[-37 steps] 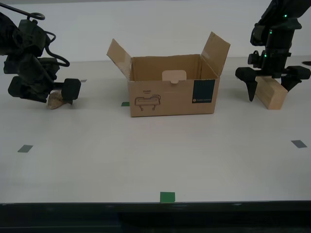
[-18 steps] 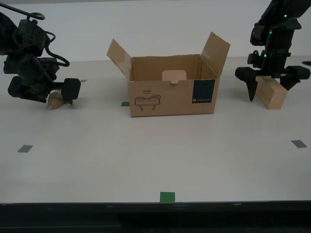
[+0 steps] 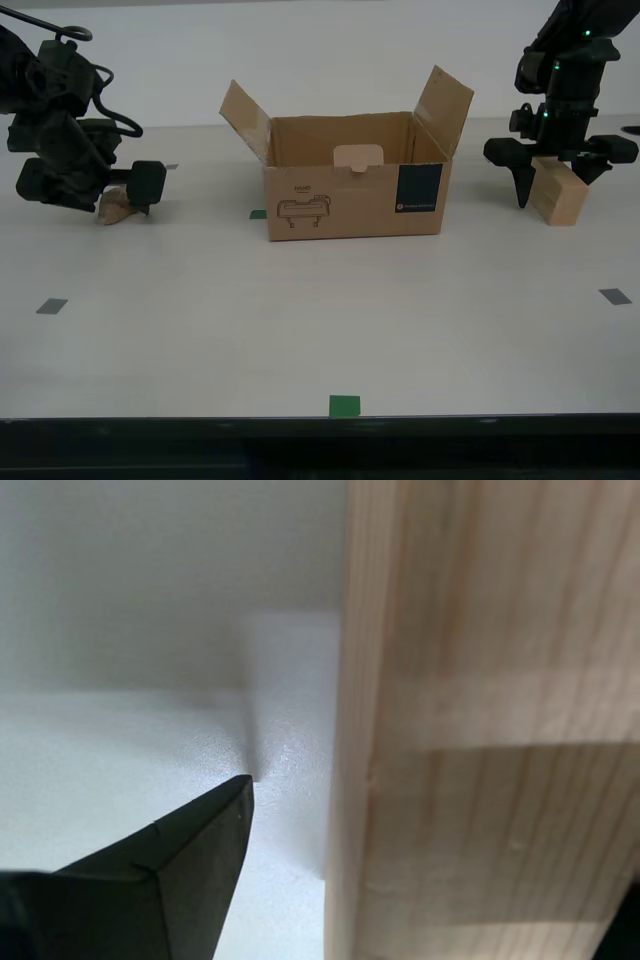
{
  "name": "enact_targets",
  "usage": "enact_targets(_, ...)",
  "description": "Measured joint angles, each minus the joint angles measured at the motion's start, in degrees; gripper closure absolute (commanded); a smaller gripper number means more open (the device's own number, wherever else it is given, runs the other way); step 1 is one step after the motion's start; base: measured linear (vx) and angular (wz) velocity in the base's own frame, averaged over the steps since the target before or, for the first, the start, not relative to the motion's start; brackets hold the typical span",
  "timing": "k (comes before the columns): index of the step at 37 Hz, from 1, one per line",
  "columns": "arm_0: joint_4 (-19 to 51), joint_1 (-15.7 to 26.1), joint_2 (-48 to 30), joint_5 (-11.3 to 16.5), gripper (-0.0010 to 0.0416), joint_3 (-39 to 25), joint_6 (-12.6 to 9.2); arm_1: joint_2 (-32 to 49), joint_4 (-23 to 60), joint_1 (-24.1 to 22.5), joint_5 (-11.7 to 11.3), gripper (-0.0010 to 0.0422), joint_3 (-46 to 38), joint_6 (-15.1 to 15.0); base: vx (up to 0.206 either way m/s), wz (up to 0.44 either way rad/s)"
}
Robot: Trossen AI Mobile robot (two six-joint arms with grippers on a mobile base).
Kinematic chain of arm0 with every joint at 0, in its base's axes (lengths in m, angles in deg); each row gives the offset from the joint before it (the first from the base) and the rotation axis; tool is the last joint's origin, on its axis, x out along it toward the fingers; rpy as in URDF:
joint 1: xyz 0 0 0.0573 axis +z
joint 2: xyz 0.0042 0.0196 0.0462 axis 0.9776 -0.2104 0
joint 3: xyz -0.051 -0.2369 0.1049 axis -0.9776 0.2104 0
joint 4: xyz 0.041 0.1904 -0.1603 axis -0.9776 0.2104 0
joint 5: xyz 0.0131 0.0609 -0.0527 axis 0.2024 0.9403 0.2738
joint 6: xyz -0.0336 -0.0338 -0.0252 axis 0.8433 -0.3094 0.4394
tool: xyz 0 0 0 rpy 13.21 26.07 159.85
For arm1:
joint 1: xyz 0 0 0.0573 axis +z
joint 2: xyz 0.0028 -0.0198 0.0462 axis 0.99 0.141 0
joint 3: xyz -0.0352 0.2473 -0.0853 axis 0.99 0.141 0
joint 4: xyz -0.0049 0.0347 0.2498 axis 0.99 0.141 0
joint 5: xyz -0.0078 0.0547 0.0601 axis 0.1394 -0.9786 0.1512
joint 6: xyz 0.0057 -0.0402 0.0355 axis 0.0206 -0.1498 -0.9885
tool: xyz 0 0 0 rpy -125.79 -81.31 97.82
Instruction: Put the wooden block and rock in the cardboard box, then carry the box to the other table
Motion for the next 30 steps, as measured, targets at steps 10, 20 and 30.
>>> enact_targets(10,-0.2,0.2,0.0,0.0,0.0182,0.0,0.0,0.0,0.4,0.0,0.0,0.0026,-1.3,0.0,0.000,0.000)
enact_targets(20,-0.2,0.3,0.0,0.0,0.0269,0.0,-0.6,0.0,0.8,0.0,0.0,0.0091,-1.6,0.0,0.000,0.000)
enact_targets(30,-0.2,0.4,0.0,0.0,0.0355,0.0,-0.6,0.0,0.8,0.0,0.0,0.0137,-1.6,0.0,0.000,0.000)
